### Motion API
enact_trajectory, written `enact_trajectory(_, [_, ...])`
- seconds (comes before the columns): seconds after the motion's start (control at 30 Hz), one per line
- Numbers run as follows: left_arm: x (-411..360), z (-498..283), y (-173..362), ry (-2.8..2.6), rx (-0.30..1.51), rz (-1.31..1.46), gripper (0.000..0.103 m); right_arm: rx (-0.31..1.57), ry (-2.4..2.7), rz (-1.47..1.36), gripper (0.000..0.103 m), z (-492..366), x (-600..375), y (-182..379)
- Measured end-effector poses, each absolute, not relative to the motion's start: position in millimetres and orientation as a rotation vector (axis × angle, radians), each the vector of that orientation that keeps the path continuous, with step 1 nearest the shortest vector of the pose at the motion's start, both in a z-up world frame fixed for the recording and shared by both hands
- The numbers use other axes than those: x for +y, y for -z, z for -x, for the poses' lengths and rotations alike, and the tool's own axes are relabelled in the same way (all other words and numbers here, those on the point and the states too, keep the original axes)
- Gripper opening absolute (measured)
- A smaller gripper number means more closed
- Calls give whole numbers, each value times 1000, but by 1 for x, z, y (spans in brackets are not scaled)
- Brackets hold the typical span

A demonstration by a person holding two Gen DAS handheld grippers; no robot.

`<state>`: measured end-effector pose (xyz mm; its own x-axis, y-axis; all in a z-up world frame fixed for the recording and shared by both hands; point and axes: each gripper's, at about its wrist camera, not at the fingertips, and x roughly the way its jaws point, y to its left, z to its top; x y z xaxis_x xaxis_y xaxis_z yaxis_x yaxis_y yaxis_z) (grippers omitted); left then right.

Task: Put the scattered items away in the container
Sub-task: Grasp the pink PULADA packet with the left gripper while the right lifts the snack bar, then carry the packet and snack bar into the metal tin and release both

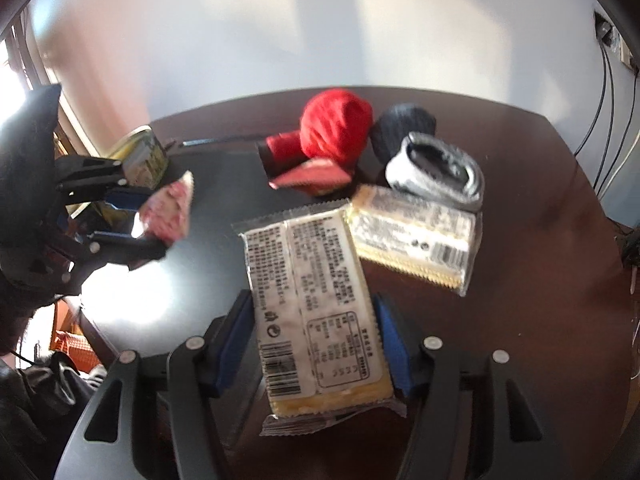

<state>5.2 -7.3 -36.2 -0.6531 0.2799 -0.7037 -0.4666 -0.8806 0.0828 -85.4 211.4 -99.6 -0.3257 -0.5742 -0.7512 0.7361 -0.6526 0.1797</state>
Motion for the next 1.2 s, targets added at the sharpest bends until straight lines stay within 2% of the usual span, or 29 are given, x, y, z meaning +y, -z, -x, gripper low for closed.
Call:
enact_trajectory(0.17, [-80,-43,-4,-2747,313,970,37,226,2005,-949,61,77,166,68])
enact_trajectory(0.33, [-175,-80,-20,-3001,247,1028,37,244,1901,-838,61,61,88,39])
enact_trajectory(0.6, [-259,-74,12,-3144,79,1185,37,280,1744,-787,61,44,-69,17])
enact_trajectory(0.8, [-298,-41,36,-3139,16,1307,37,410,1720,-819,61,31,-158,43])
enact_trajectory(1.0, [-322,-13,63,-3119,-41,1416,38,449,1704,-878,61,35,-197,72])
enact_trajectory(1.1, [-321,-8,69,-3106,-44,1434,45,407,1712,-910,63,45,-203,80])
enact_trajectory(1.13, [-322,-10,69,-3109,-44,1439,55,386,1717,-914,63,47,-202,81])
enact_trajectory(1.2, [-327,-23,64,-3134,-33,1434,68,350,1725,-913,66,50,-200,81])
